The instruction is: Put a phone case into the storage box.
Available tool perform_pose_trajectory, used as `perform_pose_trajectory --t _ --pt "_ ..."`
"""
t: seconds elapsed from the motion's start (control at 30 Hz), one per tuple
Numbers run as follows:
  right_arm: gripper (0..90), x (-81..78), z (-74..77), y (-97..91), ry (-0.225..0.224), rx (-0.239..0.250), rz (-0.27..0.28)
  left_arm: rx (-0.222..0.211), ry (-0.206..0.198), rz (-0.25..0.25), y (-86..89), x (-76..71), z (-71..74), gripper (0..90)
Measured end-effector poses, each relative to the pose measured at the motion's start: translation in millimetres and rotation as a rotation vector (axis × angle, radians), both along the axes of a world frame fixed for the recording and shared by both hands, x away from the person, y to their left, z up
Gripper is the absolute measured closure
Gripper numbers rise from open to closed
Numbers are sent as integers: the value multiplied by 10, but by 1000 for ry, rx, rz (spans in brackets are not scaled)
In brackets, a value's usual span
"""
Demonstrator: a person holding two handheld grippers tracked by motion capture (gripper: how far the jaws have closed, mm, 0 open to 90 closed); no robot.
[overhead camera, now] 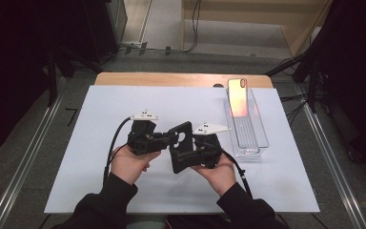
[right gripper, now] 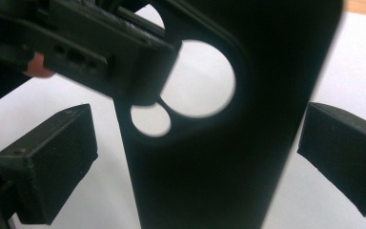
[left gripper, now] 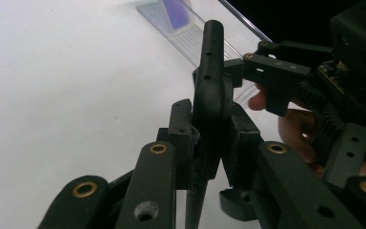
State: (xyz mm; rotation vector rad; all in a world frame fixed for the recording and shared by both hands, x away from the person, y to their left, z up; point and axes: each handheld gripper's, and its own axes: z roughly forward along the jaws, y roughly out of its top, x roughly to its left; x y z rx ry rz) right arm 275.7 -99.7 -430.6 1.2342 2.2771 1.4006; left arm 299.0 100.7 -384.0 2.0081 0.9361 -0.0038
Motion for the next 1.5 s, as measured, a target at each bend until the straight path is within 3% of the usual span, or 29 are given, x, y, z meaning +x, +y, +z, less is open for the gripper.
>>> perform_pose_trajectory --t 0.1,0.17,0.5,0.73,0.93,1.03,1.1,1.23,1.5 --pt "0 4 -14 26 6 4 -3 6 1 -14 -40 -29 -5 766" --pt "114 -4 -17 22 -4 -4 -20 11 -7 -14 -55 -50 7 766" --pt "130 5 3 -13 -21 13 -5 -2 -32 -23 -49 -65 36 749" --pt "130 48 -22 -73 -8 -4 -15 -37 8 -35 27 -22 95 534" --pt "130 108 -32 -166 8 1 -33 -93 59 -64 131 29 139 430" --pt "129 135 -32 -206 11 0 -30 -77 46 -98 156 23 127 392" --pt "129 145 -22 -234 15 0 -30 -41 53 -128 153 17 98 355" --pt "129 169 -21 -286 11 3 -27 31 30 -171 158 -16 23 355" --pt "129 193 16 -342 7 8 -2 78 -14 -228 222 -66 -169 352"
